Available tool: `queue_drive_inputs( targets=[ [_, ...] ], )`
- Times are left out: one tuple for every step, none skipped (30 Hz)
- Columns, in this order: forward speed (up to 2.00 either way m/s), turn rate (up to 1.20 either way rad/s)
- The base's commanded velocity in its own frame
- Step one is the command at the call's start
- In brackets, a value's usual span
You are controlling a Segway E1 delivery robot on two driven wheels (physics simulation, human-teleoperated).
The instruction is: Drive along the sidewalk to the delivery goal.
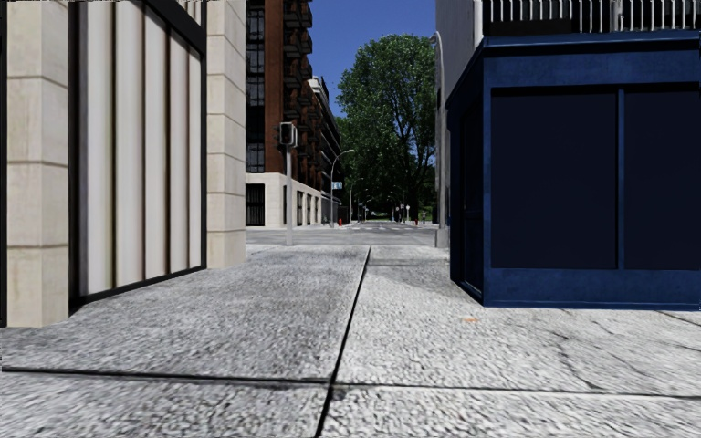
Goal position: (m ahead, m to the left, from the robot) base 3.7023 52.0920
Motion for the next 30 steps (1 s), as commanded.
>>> queue_drive_inputs(
  targets=[
    [2.00,0.00],
    [2.00,0.00],
    [2.00,0.00],
    [2.00,0.00],
    [2.00,0.00],
    [2.00,0.01],
    [2.00,0.06],
    [2.00,0.09],
    [2.00,0.09],
    [2.00,0.13],
    [2.00,0.14],
    [2.00,0.14],
    [2.00,0.14],
    [2.00,0.14],
    [2.00,0.14],
    [2.00,0.14],
    [2.00,0.14],
    [2.00,0.11],
    [2.00,0.09],
    [2.00,0.09],
    [2.00,0.08],
    [2.00,0.08],
    [2.00,0.08],
    [2.00,0.07],
    [2.00,0.00],
    [2.00,0.00],
    [2.00,0.00],
    [2.00,0.00],
    [2.00,0.00],
    [2.00,0.00]
  ],
)
